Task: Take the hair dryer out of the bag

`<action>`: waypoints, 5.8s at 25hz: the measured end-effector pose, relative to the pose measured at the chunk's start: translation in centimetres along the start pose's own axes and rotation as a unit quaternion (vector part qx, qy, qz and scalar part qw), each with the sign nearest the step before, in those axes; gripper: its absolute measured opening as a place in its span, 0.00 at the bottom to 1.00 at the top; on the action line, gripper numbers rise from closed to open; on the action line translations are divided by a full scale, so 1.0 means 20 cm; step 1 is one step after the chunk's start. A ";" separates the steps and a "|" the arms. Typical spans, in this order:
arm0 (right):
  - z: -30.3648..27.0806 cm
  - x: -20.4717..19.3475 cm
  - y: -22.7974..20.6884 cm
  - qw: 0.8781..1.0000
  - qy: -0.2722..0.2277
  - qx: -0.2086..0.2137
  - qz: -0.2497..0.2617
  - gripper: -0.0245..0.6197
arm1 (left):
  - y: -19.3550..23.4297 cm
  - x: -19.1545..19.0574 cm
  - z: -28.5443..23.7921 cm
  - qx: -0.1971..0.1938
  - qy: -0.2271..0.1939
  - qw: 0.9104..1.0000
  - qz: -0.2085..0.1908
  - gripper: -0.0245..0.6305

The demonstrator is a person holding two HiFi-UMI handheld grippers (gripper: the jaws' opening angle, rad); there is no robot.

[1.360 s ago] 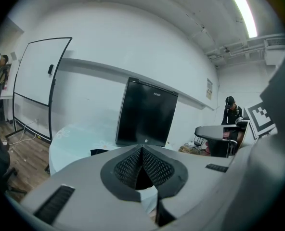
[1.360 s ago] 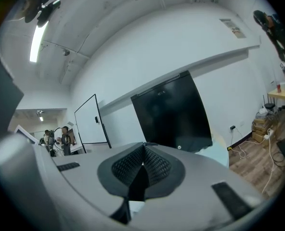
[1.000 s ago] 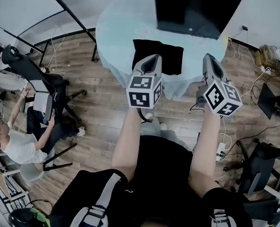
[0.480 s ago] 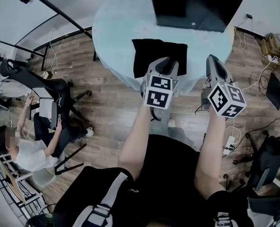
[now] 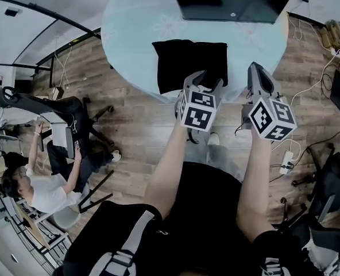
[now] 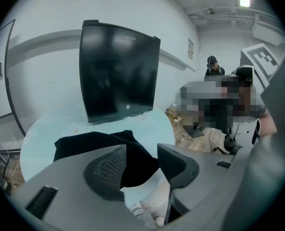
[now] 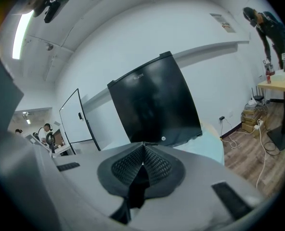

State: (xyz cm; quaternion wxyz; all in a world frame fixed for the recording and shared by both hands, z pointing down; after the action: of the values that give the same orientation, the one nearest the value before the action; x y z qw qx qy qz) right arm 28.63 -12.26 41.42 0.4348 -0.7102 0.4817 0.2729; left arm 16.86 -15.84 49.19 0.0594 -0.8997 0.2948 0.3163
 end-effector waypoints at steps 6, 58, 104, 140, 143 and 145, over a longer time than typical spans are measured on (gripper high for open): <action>-0.05 -0.06 -0.08 1.000 0.011 -0.016 -0.024 0.04 | -0.02 -0.04 -0.14 -0.012 0.037 0.999 -0.002 0.37; -0.56 -0.41 0.00 0.976 0.214 0.031 -0.003 0.15 | 0.53 -0.01 0.00 0.083 0.021 0.991 0.104 0.07; -0.97 -0.47 -0.08 0.967 0.242 0.018 -0.080 0.18 | 0.72 -0.24 0.07 0.059 -0.024 0.996 0.056 0.19; -1.15 -0.07 0.19 0.949 0.294 0.108 0.042 0.09 | 1.14 -0.57 -0.01 0.127 0.065 0.986 0.082 0.08; -1.16 -0.01 0.21 0.951 0.281 0.122 0.037 0.09 | 1.20 -0.54 0.02 0.132 0.047 0.985 0.097 0.08; -1.16 0.03 0.23 0.953 0.272 0.125 0.041 0.09 | 1.24 -0.52 0.04 0.132 0.035 0.985 0.110 0.08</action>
State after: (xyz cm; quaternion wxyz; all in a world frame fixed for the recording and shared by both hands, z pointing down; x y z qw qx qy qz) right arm 23.92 -33.57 50.32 0.3610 -0.6771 0.6408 0.0249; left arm -4.21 -30.81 56.83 0.1319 -0.8569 0.4327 0.2472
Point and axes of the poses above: the fingertips, and each gripper's own axes: z backward along the fingers, y to its left, x out of its top, the point moved 2 cm from there along z, backward along the fingers, and after that the axes turned 14 degrees about y, right-handed, at the moved point
